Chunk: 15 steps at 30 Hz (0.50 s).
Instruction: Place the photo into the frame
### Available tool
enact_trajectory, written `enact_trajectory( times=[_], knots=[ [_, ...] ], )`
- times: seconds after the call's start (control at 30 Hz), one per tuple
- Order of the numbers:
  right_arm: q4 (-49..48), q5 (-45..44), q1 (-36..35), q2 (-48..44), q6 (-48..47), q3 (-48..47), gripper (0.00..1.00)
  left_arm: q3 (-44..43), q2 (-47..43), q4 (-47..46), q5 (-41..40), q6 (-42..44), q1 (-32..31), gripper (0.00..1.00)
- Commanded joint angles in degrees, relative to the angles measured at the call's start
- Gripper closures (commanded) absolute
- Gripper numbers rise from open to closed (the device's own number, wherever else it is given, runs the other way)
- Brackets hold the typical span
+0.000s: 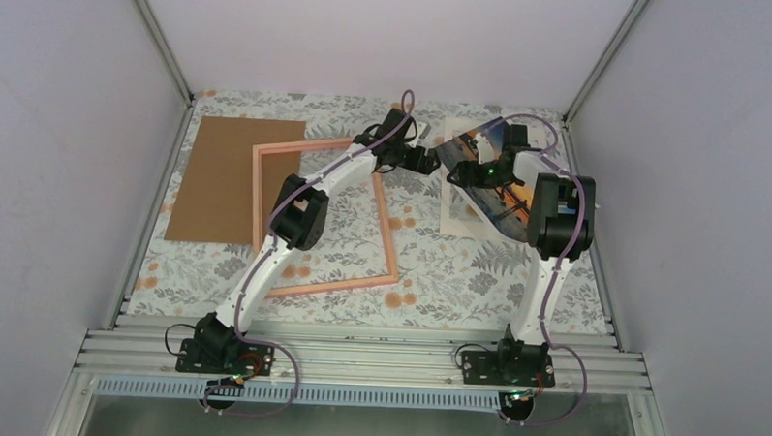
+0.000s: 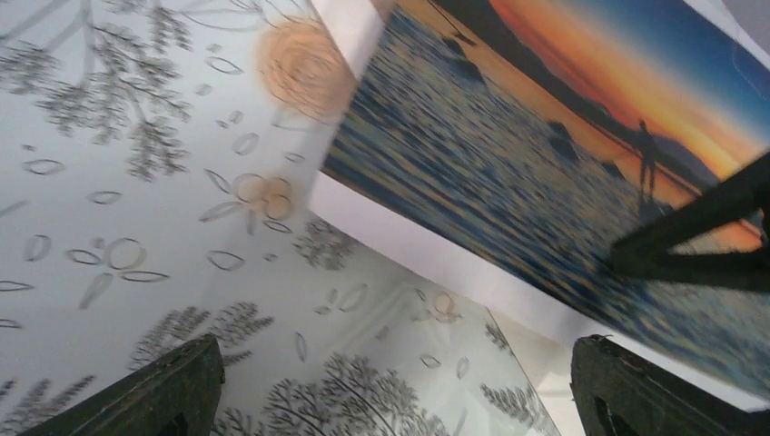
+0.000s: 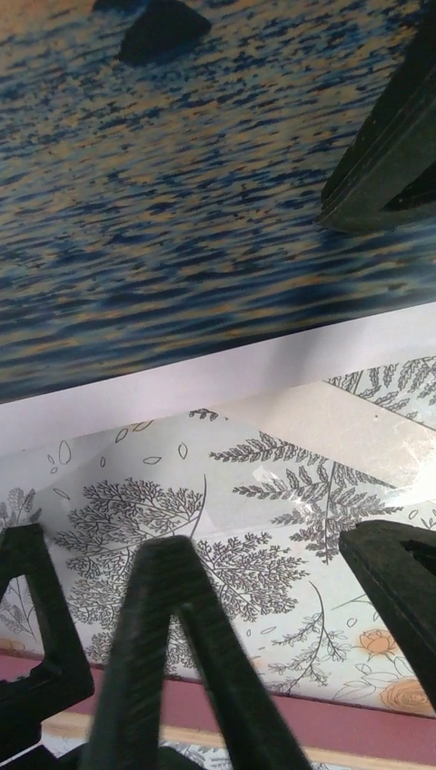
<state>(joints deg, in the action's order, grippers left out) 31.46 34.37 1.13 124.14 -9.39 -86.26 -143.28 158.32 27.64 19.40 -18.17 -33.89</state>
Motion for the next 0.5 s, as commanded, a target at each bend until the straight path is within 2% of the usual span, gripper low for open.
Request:
enact_trajectory(
  times=[0.0, 0.2, 0.47],
  knots=[
    [13.3, -5.0, -2.1, 6.3, 1.9, 7.0, 0.20, 4.9, -1.9, 6.7, 6.8, 4.7, -0.6, 0.05],
    [13.1, -4.9, -2.4, 4.7, 0.4, 9.5, 0.24, 12.6, -7.5, 7.7, 13.1, 8.0, -1.2, 0.12],
    [12.5, -5.4, -3.5, 1.5, -2.4, 14.1, 0.30, 21.2, -13.7, 8.5, 15.4, 9.8, -3.0, 0.15]
  ],
)
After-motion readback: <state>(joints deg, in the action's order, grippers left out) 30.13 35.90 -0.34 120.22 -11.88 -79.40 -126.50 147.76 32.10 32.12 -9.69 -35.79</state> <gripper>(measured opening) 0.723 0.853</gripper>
